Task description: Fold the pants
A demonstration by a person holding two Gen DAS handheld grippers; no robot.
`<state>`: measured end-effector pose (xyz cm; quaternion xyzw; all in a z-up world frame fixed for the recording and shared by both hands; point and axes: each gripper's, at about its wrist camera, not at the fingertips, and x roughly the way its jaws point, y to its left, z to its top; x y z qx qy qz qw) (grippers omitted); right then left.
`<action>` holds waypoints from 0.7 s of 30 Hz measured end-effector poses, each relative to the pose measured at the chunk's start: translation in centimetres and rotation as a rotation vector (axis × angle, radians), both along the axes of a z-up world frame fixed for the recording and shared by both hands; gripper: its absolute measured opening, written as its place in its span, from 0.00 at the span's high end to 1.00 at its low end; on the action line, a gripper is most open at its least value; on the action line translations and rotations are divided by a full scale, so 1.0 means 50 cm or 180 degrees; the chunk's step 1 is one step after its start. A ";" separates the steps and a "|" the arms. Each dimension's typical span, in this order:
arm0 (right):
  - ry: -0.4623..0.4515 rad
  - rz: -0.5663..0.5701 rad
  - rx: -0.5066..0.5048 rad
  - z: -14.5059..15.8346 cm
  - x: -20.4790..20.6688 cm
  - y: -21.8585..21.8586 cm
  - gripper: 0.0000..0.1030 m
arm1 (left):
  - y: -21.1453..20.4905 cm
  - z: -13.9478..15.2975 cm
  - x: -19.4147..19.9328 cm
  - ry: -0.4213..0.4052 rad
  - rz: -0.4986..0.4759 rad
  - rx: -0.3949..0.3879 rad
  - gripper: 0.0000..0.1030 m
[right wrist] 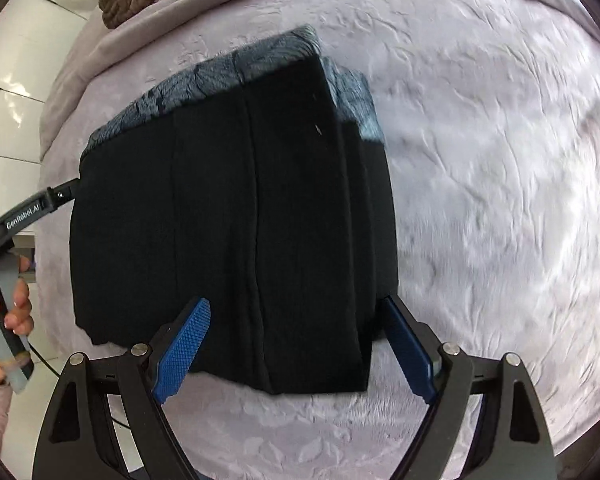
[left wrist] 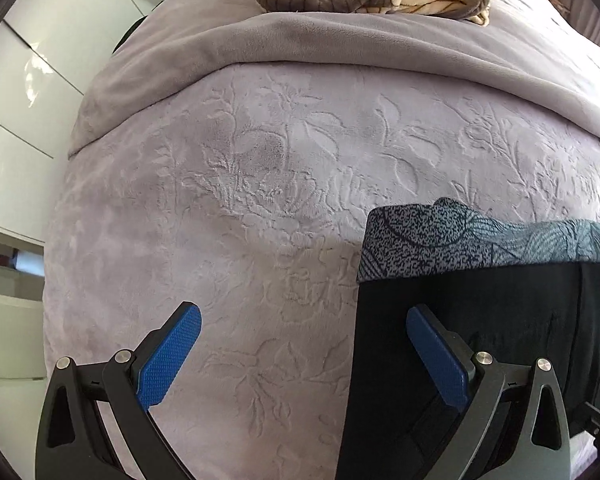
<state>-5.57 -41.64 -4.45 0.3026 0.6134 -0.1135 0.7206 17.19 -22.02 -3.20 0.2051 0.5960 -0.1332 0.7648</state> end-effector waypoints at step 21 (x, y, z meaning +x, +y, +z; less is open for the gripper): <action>-0.0040 -0.0244 0.0114 0.017 -0.108 -0.032 0.13 | -0.008 0.025 -0.059 0.0184 -0.0159 -0.0088 0.00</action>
